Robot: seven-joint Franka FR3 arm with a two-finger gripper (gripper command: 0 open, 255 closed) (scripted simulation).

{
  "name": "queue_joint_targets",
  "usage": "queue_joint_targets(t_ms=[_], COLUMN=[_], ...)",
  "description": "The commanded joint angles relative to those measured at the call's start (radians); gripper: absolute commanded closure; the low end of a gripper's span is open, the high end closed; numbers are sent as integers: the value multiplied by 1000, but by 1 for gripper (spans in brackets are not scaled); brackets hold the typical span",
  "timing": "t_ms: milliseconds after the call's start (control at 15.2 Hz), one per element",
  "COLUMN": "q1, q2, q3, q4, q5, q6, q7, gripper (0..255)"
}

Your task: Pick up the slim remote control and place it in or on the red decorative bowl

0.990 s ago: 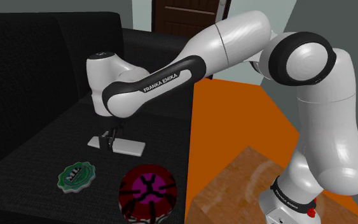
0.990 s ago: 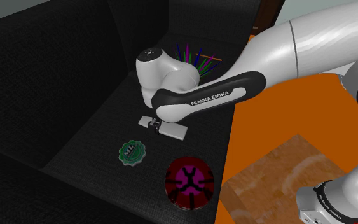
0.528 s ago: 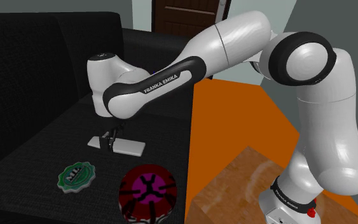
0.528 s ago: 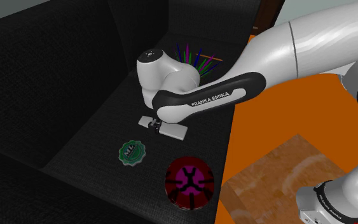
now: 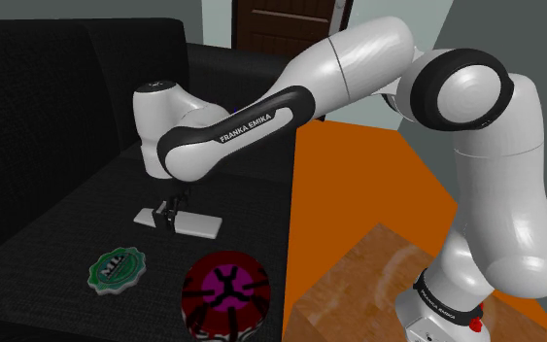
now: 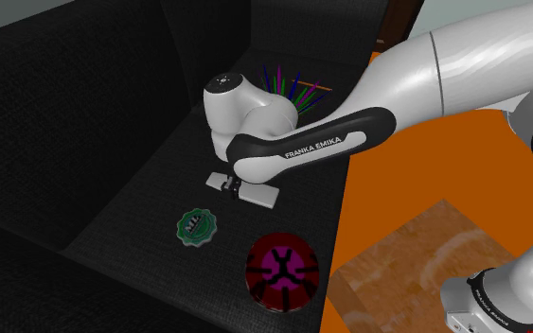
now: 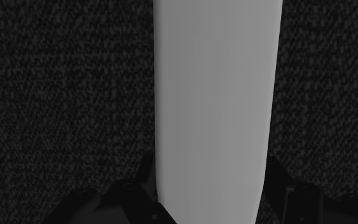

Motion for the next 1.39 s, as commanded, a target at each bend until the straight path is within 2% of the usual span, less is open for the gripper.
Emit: queue_joint_targets(t_ms=[0,1320], q1=[0,-4], q2=[0,-85], q3=[0,18], q4=[0,132], q5=[0,35], q6=[0,-213], q7=[0,-26], gripper=[255,255])
